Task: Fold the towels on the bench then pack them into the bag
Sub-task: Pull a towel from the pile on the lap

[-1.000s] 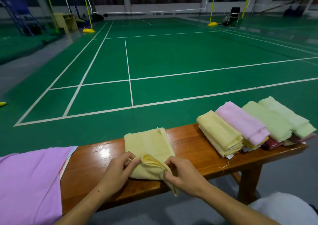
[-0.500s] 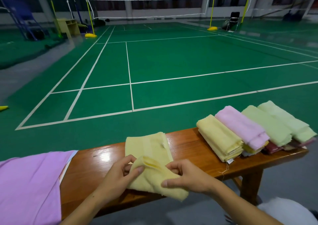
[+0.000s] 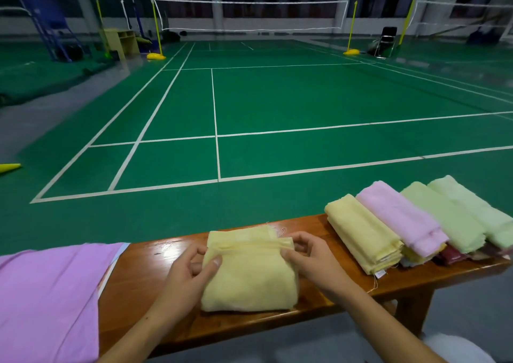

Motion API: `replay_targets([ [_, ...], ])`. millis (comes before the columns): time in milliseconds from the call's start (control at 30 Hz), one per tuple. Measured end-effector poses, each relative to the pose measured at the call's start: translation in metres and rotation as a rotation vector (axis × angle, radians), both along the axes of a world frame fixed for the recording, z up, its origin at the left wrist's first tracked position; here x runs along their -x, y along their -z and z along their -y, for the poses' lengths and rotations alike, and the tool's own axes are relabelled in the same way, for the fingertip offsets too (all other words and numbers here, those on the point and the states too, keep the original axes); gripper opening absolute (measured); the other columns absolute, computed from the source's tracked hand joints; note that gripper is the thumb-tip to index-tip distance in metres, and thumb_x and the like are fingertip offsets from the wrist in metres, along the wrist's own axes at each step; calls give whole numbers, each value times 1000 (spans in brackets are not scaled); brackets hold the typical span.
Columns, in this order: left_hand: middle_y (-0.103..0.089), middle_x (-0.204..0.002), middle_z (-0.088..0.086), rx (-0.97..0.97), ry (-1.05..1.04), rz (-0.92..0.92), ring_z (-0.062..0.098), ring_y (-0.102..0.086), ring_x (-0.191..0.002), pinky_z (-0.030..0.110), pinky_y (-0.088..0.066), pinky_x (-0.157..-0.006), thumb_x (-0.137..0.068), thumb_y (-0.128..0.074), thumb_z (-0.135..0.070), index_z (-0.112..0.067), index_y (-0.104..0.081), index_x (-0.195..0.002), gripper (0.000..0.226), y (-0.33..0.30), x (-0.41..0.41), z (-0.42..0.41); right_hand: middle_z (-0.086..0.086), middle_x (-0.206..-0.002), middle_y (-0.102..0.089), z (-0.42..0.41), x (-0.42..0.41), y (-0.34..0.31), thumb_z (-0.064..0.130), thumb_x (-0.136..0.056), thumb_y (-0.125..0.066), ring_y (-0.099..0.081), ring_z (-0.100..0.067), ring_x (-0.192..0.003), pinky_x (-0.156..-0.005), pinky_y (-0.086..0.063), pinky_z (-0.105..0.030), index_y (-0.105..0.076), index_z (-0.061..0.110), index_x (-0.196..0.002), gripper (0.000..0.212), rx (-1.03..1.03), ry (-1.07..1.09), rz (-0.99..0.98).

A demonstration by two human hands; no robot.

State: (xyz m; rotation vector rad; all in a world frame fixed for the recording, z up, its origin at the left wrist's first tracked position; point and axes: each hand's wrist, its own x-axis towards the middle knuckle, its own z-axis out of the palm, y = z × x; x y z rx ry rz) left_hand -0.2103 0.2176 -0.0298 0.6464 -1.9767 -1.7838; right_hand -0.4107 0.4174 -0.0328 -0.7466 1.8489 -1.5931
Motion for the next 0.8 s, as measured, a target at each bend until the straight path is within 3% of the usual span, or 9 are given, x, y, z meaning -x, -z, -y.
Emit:
replay_targets([
  [133, -78, -85, 5, 81, -200, 39, 28, -76, -75, 37, -57, -60, -97, -72, -20, -8, -59, -102, 19, 7, 26, 16, 2, -108, -77, 37, 11, 7, 15, -97, -73, -73, -16, -104, -85, -64, -36, -73, 18, -115, 18, -20, 175, -102],
  [233, -79, -83, 1, 91, -244, 134, 16, -75, -73, 34, -60, -63, -96, -74, -31, -16, -54, -110, 28, 6, 47, 39, 2, -114, -75, 63, 26, 9, 25, -96, -74, -73, -15, -103, -90, -63, -38, -65, 13, -133, 40, -29, 261, -116],
  [300, -75, -113, -1, 388, -261, 322, 22, -73, -99, 44, -59, -84, -93, -74, -47, -25, -49, -122, 44, 12, 51, 56, 4, -131, -65, 68, 35, 14, 39, -99, -69, -65, -11, -115, -102, -56, -40, -51, 16, -147, 56, -186, 303, -354],
  [367, -64, -134, -1, 803, -269, 428, 27, -63, -120, 44, -53, -95, -97, -65, -50, -26, -50, -135, 48, 23, 46, 59, 4, -140, -56, 66, 35, 20, 39, -104, -59, -54, -11, -128, -112, -46, -39, -49, 19, -149, 51, -273, 320, -626],
  [467, -53, -152, -4, 1148, -17, 350, 22, -51, -140, 40, -43, -112, -102, -40, -56, -32, -54, -144, 50, 46, 42, 42, 8, -153, -48, 62, 12, 31, 39, -109, -46, -41, -9, -143, -123, -34, -35, -51, 25, -149, 43, -301, 7, -903],
  [533, -24, -170, -8, 1201, 196, 452, 18, -23, -158, 40, -23, -125, -104, -18, -64, -40, -35, -158, 61, 60, 41, 34, 8, -169, -26, 57, 1, 44, 48, -111, -35, -19, -11, -157, -130, -14, -33, -36, 27, -160, 53, -428, -235, -983],
  [633, 13, -169, -14, 1185, 300, 593, 11, 8, -160, 37, 0, -126, -100, 1, -70, -44, -7, -164, 70, 69, 35, 34, 6, -175, -3, 48, -1, 57, 55, -111, -24, 6, -11, -160, -127, 5, -35, -18, 27, -166, 62, -558, -368, -1065],
  [700, 13, -169, -14, 1164, 313, 578, 9, 7, -160, 35, -1, -127, -103, -10, -70, -42, -9, -165, 68, 63, 31, 40, 6, -174, -7, 42, 4, 50, 54, -110, -30, 2, -12, -160, -127, 2, -35, -23, 27, -165, 61, -555, -349, -1057],
  [800, -22, -170, -14, 1160, 314, 480, 9, -20, -157, 35, -21, -127, -98, -20, -80, -41, -39, -156, 72, 53, 23, 49, 9, -167, -30, 34, 8, 41, 52, -107, -43, -22, -10, -155, -129, -21, -37, -41, 30, -156, 54, -477, -332, -1062],
])
